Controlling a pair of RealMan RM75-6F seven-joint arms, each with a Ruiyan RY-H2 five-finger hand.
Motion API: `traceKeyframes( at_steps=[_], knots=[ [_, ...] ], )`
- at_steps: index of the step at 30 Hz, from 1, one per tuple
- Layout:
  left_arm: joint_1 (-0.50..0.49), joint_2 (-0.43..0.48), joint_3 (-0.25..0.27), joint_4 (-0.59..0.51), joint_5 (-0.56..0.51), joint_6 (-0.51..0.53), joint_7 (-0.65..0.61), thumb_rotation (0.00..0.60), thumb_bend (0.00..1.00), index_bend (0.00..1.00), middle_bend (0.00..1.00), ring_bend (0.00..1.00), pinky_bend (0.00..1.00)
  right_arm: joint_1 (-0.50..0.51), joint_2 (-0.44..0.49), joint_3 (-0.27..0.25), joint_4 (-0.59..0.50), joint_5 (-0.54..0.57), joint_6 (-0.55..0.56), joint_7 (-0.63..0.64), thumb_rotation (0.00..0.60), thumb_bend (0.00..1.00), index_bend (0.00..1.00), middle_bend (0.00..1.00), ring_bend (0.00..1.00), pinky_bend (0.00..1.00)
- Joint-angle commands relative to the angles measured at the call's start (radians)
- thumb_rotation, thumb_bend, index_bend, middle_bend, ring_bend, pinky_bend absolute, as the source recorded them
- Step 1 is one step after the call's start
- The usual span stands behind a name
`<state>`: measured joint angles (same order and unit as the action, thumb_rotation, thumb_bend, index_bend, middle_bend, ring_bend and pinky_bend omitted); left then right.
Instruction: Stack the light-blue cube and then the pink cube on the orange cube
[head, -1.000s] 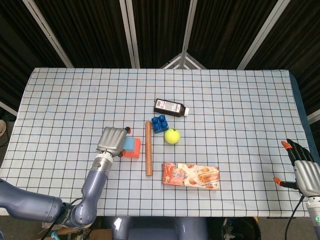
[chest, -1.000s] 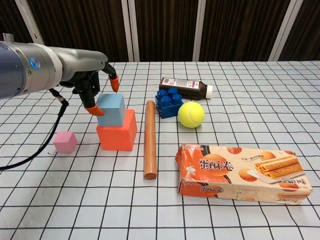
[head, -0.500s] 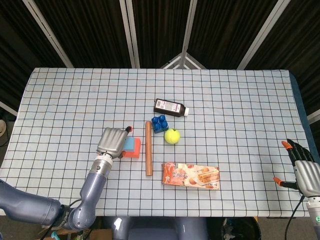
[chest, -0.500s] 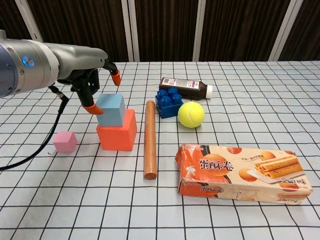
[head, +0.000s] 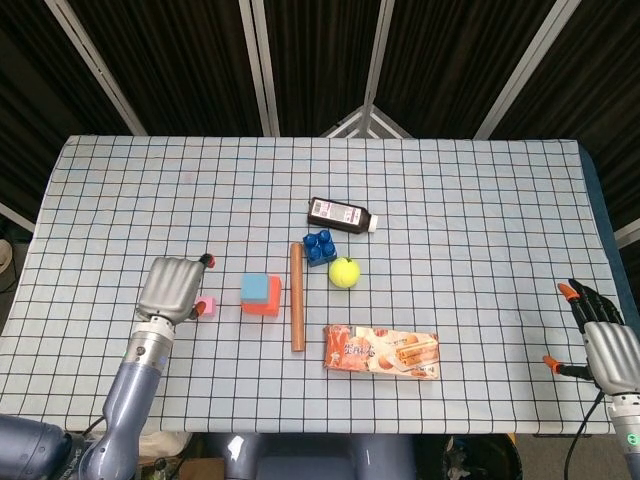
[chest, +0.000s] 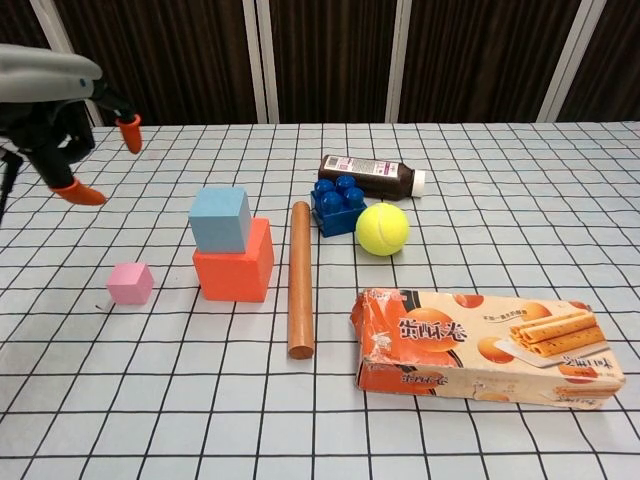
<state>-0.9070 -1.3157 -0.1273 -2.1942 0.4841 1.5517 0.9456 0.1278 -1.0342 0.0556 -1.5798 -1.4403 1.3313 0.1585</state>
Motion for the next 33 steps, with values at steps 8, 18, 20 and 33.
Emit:
traceKeyframes(
  at_steps=[8, 18, 20, 33],
  knots=[
    [0.079, -0.004, 0.051, 0.13, 0.017, -0.111, -0.115, 0.6, 0.28, 0.33, 0.82, 0.79, 0.9, 0.006, -0.001, 0.001, -0.004, 0.017, -0.02, -0.014, 0.6, 0.13, 0.0, 0.01, 0.01, 0.1],
    [0.088, -0.086, 0.058, 0.251, -0.001, -0.189, -0.118, 0.6, 0.28, 0.34, 0.82, 0.8, 0.9, 0.008, 0.0, 0.002, -0.003, 0.022, -0.026, -0.014, 0.6, 0.13, 0.0, 0.01, 0.01, 0.1],
    [0.087, -0.102, 0.059, 0.274, -0.007, -0.205, -0.113, 0.6, 0.28, 0.34, 0.82, 0.8, 0.9, 0.008, 0.001, 0.002, -0.002, 0.022, -0.027, -0.012, 0.6, 0.13, 0.0, 0.01, 0.01, 0.1],
    [0.087, -0.168, 0.053, 0.358, -0.019, -0.248, -0.089, 0.6, 0.31, 0.34, 0.83, 0.8, 0.9, 0.009, 0.003, 0.0, 0.001, 0.017, -0.029, 0.002, 0.6, 0.13, 0.0, 0.01, 0.01, 0.1]
  ],
)
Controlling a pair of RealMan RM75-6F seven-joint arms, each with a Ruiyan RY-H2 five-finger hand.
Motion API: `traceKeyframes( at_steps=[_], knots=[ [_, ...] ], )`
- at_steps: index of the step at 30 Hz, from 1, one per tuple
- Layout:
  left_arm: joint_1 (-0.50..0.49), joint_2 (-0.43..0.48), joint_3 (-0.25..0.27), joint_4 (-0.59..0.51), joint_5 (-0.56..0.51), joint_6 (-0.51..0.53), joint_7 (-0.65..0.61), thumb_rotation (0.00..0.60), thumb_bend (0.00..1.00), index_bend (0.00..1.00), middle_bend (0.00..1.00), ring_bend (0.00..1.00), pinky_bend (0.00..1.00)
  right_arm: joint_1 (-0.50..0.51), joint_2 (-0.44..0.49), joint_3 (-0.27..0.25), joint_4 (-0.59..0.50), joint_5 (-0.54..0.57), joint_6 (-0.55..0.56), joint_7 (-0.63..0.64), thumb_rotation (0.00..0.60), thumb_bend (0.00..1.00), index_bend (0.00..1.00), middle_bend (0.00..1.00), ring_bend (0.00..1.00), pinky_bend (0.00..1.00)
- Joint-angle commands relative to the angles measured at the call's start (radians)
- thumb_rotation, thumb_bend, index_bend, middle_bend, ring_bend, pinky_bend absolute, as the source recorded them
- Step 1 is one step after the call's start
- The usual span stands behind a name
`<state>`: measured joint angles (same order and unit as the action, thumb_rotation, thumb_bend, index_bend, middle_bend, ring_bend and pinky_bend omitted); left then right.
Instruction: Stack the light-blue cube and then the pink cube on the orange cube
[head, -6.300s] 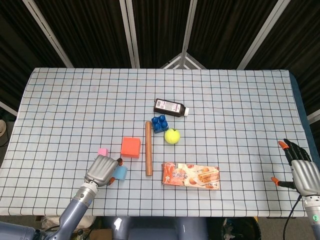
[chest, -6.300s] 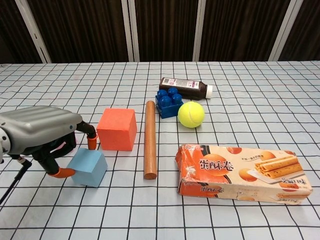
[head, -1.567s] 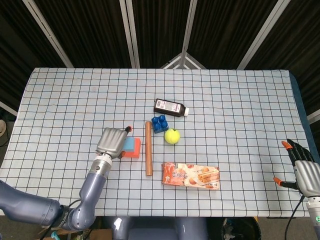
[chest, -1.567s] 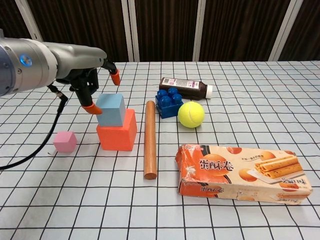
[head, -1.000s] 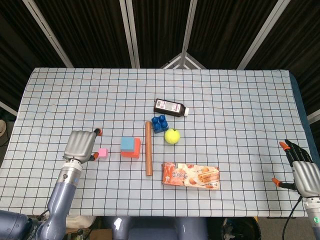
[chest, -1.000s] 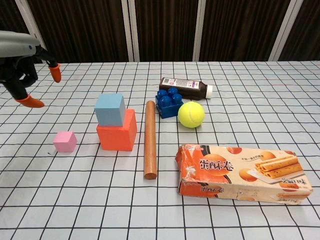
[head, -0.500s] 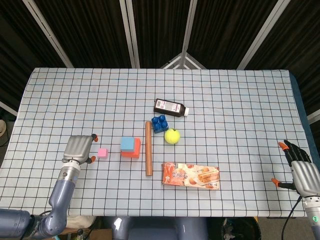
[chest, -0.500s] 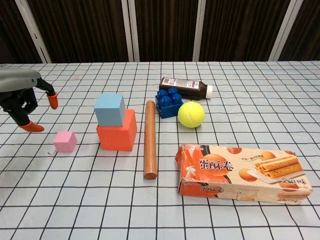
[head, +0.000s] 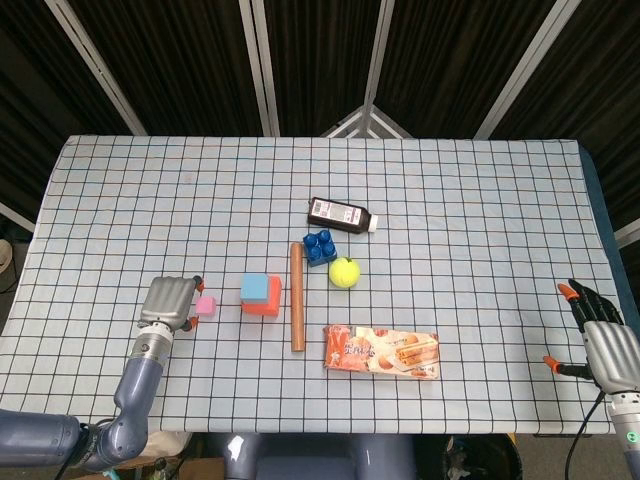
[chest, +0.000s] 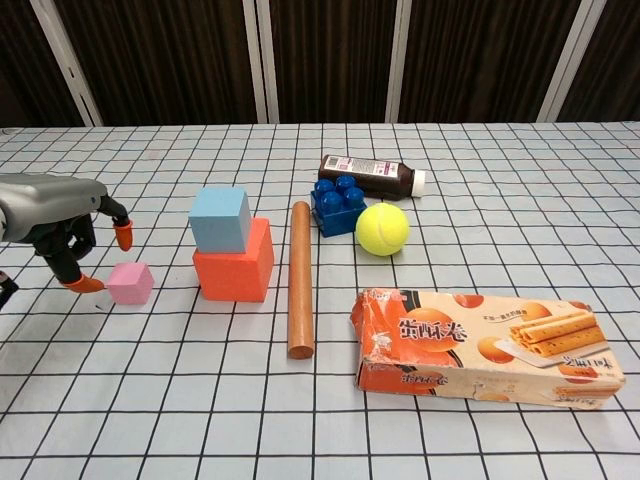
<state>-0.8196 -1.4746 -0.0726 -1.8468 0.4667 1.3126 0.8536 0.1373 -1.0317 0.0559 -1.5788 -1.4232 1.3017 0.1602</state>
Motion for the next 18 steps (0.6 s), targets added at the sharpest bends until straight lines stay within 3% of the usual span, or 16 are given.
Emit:
traceKeyframes(
  at_steps=[1, 18],
  knots=[
    [-0.001, -0.013, -0.002, 0.016, -0.003, -0.013, 0.005, 0.6, 0.31, 0.34, 0.83, 0.8, 0.9, -0.001, 0.001, 0.0, 0.001, 0.001, 0.001, 0.001, 0.6, 0.13, 0.0, 0.01, 0.01, 0.1],
    [0.005, -0.033, -0.012, 0.043, -0.005, -0.031, 0.019, 0.6, 0.31, 0.35, 0.83, 0.8, 0.9, -0.001, 0.002, -0.001, 0.001, 0.001, 0.0, 0.005, 0.6, 0.13, 0.0, 0.01, 0.01, 0.1]
  ],
)
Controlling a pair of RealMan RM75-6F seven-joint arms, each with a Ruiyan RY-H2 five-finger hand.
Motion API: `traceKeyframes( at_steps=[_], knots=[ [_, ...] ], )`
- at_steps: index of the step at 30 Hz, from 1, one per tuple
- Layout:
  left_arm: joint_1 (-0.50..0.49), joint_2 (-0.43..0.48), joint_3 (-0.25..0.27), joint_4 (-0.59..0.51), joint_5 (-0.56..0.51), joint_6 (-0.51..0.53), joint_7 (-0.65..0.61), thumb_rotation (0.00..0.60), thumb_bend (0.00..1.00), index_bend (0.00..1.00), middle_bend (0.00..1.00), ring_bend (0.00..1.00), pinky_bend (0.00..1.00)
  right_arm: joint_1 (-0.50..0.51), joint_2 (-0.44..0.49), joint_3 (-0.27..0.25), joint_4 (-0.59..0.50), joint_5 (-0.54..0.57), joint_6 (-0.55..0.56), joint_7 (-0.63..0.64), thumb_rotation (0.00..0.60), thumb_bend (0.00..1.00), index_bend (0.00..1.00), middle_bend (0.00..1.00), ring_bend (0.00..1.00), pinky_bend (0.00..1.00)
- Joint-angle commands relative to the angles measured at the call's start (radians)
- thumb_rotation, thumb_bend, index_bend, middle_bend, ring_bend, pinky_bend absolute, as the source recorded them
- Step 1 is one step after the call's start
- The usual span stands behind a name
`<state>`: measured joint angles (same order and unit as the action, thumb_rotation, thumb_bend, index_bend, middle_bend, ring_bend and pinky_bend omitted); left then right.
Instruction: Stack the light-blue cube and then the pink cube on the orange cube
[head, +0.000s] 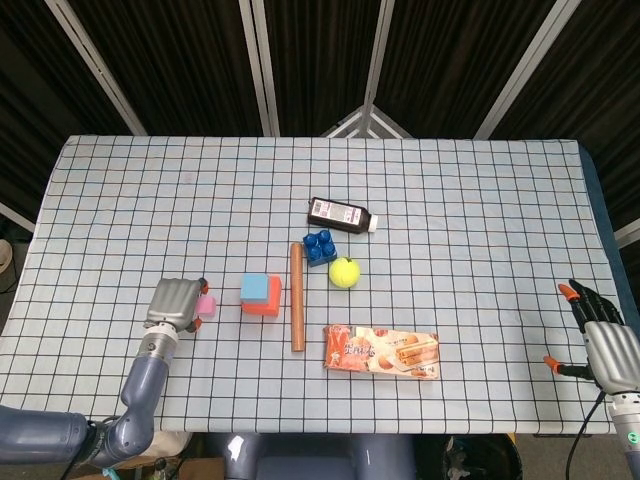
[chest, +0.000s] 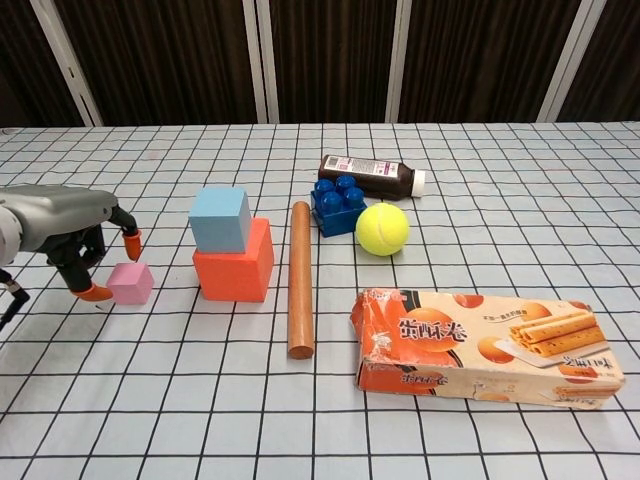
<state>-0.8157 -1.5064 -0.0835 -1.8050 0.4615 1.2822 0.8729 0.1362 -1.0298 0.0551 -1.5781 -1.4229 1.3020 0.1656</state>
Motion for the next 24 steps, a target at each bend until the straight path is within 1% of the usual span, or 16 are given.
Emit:
traceKeyframes(
  at_steps=[1, 24],
  knots=[
    [0.001, -0.001, -0.002, 0.002, 0.0, -0.001, 0.0, 0.6, 0.31, 0.35, 0.83, 0.8, 0.9, 0.0, 0.0, 0.0, 0.001, 0.001, -0.001, -0.001, 0.6, 0.13, 0.0, 0.01, 0.01, 0.1],
    [0.008, -0.015, -0.011, 0.03, -0.003, -0.017, 0.011, 0.6, 0.31, 0.37, 0.83, 0.8, 0.9, 0.006, -0.003, 0.001, 0.002, 0.007, -0.012, -0.006, 0.6, 0.13, 0.0, 0.01, 0.01, 0.1]
  ],
)
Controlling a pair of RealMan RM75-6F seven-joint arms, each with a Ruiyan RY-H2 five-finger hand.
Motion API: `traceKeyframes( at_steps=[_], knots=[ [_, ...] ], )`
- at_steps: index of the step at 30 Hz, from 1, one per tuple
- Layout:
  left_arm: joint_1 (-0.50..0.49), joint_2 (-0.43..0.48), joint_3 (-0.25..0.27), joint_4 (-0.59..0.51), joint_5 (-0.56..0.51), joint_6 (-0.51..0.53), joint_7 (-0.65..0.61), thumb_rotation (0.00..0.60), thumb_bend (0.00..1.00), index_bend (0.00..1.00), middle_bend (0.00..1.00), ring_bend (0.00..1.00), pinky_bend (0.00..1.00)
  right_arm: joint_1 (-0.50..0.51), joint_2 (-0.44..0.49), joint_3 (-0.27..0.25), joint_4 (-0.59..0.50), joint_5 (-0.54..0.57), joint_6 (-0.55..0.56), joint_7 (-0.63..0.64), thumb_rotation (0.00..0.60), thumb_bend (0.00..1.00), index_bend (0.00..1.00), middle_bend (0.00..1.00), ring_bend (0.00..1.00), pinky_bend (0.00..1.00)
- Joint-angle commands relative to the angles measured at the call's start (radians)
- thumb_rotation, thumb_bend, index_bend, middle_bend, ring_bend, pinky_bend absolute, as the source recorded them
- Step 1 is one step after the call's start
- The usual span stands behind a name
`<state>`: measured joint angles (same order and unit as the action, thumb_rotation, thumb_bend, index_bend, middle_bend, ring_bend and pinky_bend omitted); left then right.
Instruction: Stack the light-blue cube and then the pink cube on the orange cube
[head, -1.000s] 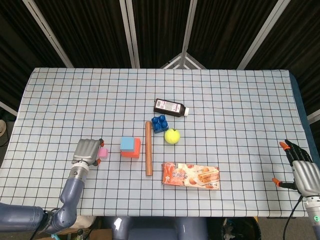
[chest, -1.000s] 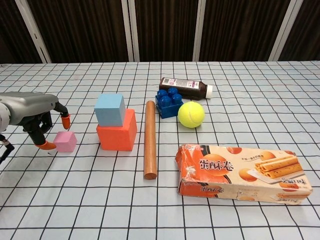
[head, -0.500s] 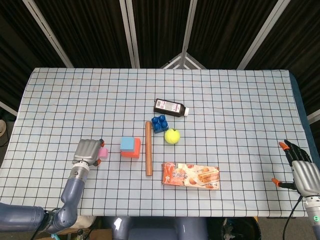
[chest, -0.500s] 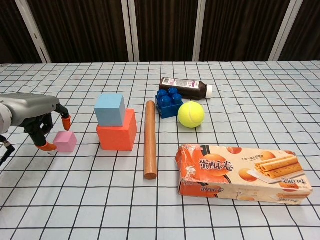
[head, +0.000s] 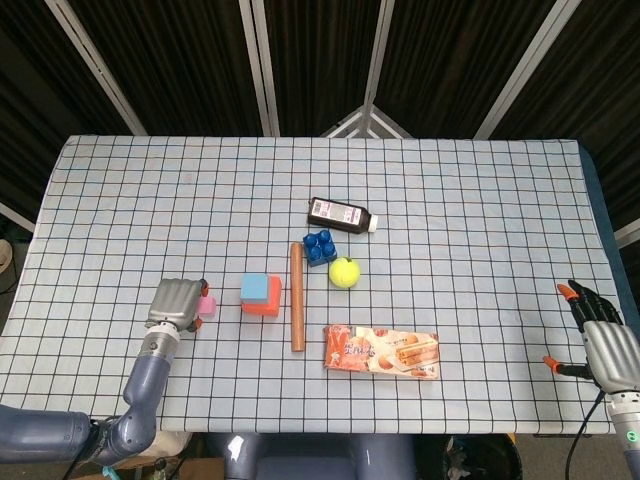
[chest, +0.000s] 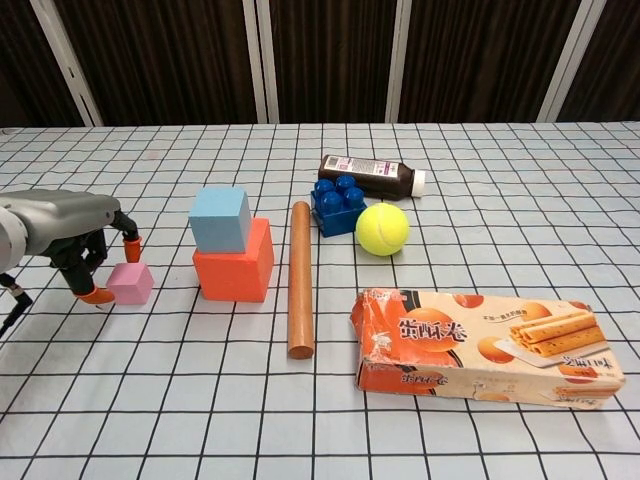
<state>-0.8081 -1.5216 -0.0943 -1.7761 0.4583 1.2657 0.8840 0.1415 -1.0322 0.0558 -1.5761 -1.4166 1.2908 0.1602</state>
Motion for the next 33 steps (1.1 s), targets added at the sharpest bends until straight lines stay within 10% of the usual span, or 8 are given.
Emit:
traceKeyframes(
  at_steps=[1, 33],
  knots=[
    [0.001, 0.0, -0.001, 0.002, 0.0, -0.001, 0.0, 0.6, 0.31, 0.37, 0.83, 0.8, 0.9, 0.001, -0.001, 0.0, 0.0, 0.001, -0.001, -0.001, 0.6, 0.13, 0.0, 0.01, 0.01, 0.1],
    [0.006, -0.012, -0.011, 0.026, 0.01, -0.014, -0.002, 0.6, 0.36, 0.39, 0.83, 0.8, 0.9, 0.015, -0.004, -0.002, 0.003, 0.004, -0.027, -0.002, 0.6, 0.13, 0.0, 0.01, 0.01, 0.1]
  ],
)
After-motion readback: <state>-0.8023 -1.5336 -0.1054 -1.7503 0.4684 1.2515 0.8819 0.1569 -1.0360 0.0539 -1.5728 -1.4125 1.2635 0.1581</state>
